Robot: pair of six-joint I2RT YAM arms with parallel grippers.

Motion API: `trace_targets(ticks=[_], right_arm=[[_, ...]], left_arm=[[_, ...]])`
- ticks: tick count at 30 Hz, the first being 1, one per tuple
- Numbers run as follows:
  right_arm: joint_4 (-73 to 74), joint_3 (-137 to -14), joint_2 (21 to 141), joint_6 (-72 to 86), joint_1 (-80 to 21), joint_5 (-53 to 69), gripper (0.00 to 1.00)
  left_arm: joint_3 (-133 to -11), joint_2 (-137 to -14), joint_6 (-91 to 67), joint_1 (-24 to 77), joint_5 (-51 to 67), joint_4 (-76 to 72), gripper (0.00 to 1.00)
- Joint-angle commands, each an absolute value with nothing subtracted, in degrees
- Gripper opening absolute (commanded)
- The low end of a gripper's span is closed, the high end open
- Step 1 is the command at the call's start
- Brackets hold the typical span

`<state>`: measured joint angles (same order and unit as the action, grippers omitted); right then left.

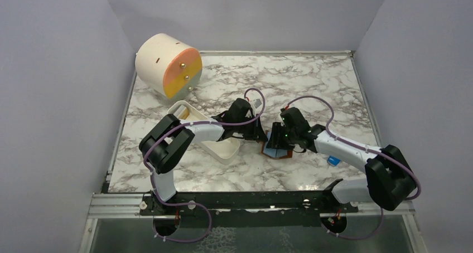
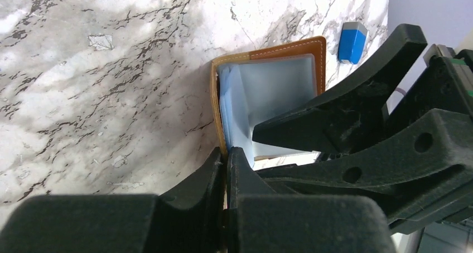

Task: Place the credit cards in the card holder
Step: Open the card holder at the center of the board.

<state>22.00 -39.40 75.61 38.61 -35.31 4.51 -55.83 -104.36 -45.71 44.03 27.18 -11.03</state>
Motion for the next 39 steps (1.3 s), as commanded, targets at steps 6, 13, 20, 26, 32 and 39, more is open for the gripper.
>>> trace_targets(ticks=[6, 13, 20, 26, 32, 39], right_arm=[[14.31, -36.24, 76.65, 41.25, -35.66, 7.97, 0.49], [13.79, -35.67, 74.31, 42.64, -35.64, 8.53, 0.54], [14.28, -36.03, 74.44, 42.72, -35.68, 8.89, 0.54], [13.53, -35.28, 74.97, 42.8, -35.67, 8.54, 0.54], [12.3, -33.71, 76.82, 42.59, -35.67, 7.41, 0.5], [12.42, -32.77, 77.03, 42.36, -35.66, 5.55, 0.46]], left_arm=[[-55.05, -101.64, -45.36, 44.54, 27.42, -11.28, 0.0], [-54.9, -101.06, -44.74, 44.55, 26.11, -10.07, 0.0], [-55.2, -100.86, -44.69, 44.52, 25.75, -9.45, 0.0], [-54.85, -100.21, -44.86, 44.55, 25.44, -9.4, 0.02], [-54.75, -99.63, -46.1, 44.51, 27.03, -10.05, 0.06], [-53.97, -98.91, -47.87, 44.48, 27.91, -11.72, 0.06]])
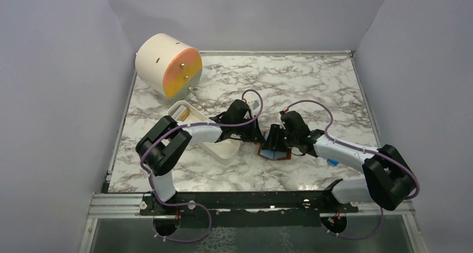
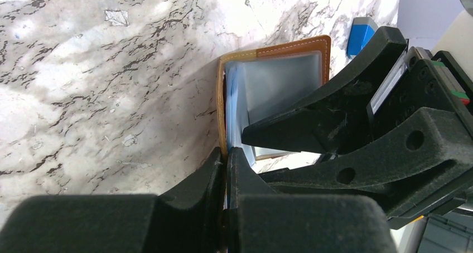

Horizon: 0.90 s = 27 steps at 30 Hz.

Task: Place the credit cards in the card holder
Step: Open the card holder at the center of the board.

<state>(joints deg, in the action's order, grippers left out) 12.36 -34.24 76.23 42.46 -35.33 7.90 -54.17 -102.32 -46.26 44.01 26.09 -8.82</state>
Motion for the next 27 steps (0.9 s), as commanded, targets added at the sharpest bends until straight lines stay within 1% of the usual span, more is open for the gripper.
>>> trace_targets(ticks=[1, 3, 5, 6, 9, 17, 22, 27], right_arm=[[12.66, -32.68, 76.88, 42.28, -35.65, 5.13, 0.46], [13.2, -32.62, 76.73, 42.0, -35.57, 4.33, 0.44], [13.62, -32.61, 76.65, 41.79, -35.63, 3.57, 0.43], [13.82, -32.52, 76.64, 41.63, -35.6, 3.32, 0.43], [13.91, -32.26, 76.15, 41.57, -35.61, 3.19, 0.4], [15.26, -33.11, 73.78, 41.16, -35.64, 3.29, 0.36], [19.61, -35.36, 73.0, 40.29, -35.67, 0.74, 0.38], [23.13, -36.89, 71.61, 39.52, -35.64, -1.57, 0.38]], left_arm=[[-54.09, -98.76, -47.63, 44.52, 27.56, -11.26, 0.07], [-54.35, -98.7, -47.03, 44.47, 27.07, -10.43, 0.1], [-54.53, -98.75, -46.85, 44.47, 26.92, -10.14, 0.11], [-54.57, -98.78, -46.78, 44.47, 26.9, -10.14, 0.1], [-54.59, -99.01, -46.76, 44.47, 26.98, -10.41, 0.0], [-54.92, -99.07, -45.52, 44.46, 25.91, -8.8, 0.0], [-55.78, -99.02, -43.99, 44.47, 24.24, -6.35, 0.0], [-56.07, -99.03, -43.2, 44.47, 23.54, -5.19, 0.0]])
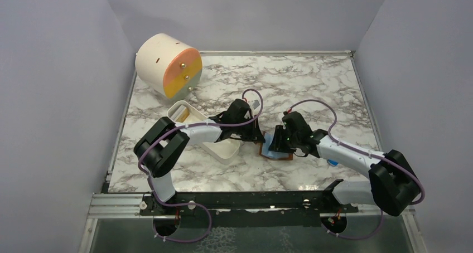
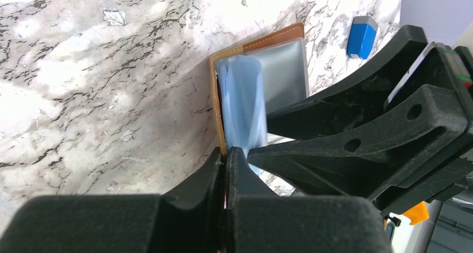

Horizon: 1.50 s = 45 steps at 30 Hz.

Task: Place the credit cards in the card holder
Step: Open the card holder at the center of the board.

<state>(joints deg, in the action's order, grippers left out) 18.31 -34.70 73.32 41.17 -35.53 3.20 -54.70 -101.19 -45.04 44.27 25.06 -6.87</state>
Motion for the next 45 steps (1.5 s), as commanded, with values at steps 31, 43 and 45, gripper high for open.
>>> trace_targets(ticks=[31, 43, 45], right_arm=[[43.18, -50.1, 69.43, 36.15, -35.66, -11.37, 0.4], [30.92, -44.88, 71.21, 37.92, -35.68, -1.6, 0.5], [29.66, -44.62, 72.21, 38.03, -35.68, -2.31, 0.52]], left_arm=[[-56.73, -98.59, -46.01, 44.47, 24.96, -5.8, 0.0], [-55.03, -99.15, -49.55, 44.54, 23.16, -9.22, 0.0], [-54.96, -99.52, -49.66, 44.54, 22.38, -8.99, 0.0]])
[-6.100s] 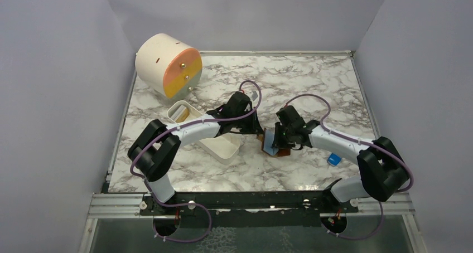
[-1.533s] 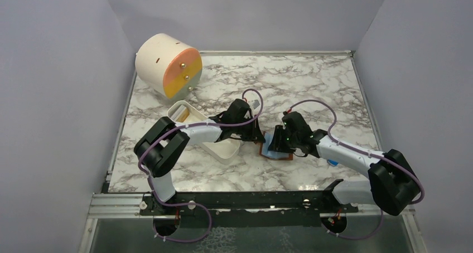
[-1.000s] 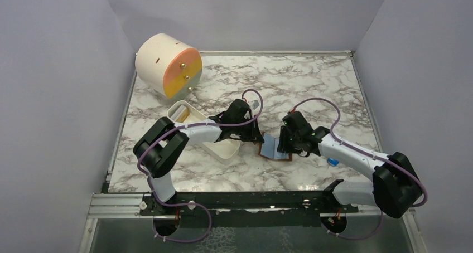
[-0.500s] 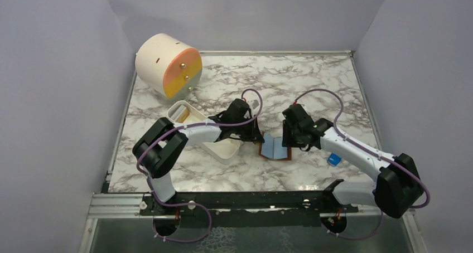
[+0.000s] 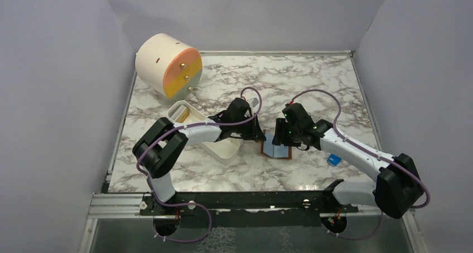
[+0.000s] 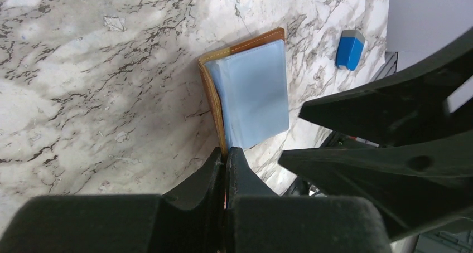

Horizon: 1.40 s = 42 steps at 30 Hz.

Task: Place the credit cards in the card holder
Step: Open the card holder at the center of the board, then pick up the credit card from the storage box.

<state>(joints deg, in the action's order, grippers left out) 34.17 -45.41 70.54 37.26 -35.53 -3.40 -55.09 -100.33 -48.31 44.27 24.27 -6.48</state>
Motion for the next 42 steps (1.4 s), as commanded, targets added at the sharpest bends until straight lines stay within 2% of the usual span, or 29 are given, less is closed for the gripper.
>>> trace_targets(ticks=[1, 6, 9, 12, 14, 15, 23, 35, 39, 42], right_arm=[[29.05, -44.46, 72.77, 38.12, -35.68, -2.69, 0.53], [24.64, -43.59, 76.75, 38.16, -35.67, -2.99, 0.55], [23.28, -43.75, 79.75, 37.84, -35.68, -3.07, 0.55], [23.07, -44.27, 82.47, 37.75, -35.68, -3.11, 0.55], [22.53, -44.08, 82.87, 37.52, -35.62, -2.93, 0.55], [22.24, -43.96, 82.95, 37.02, -35.63, -2.7, 0.55], [22.92, -43.99, 84.38, 35.25, -35.64, -3.55, 0.55], [28.12, -47.86, 88.24, 35.98, -36.56, -5.75, 0.55], [29.22, -49.0, 87.2, 35.75, -36.69, -5.0, 0.55], [29.64, -50.27, 86.42, 35.39, -36.74, -2.86, 0.55]], left_arm=[[-54.88, -99.62, -49.66, 44.55, 21.95, -8.85, 0.03], [-53.89, -97.92, -49.39, 44.47, 18.4, -7.08, 0.34], [-55.01, -95.58, -47.53, 43.87, 15.15, -2.98, 0.46], [-57.24, -94.19, -45.46, 42.06, 12.87, 1.57, 0.54], [-58.55, -93.1, -43.95, 40.44, 11.9, 4.12, 0.66], [-59.14, -92.51, -42.89, 39.65, 11.27, 5.52, 0.68], [-66.44, -90.34, -31.5, 34.2, 6.95, 17.99, 0.69], [-68.32, -85.12, -17.53, 29.45, -5.66, 31.18, 0.66], [-68.78, -84.08, -12.54, 28.02, -12.3, 32.49, 0.56], [-68.48, -83.66, -9.23, 25.56, -13.93, 32.08, 0.54]])
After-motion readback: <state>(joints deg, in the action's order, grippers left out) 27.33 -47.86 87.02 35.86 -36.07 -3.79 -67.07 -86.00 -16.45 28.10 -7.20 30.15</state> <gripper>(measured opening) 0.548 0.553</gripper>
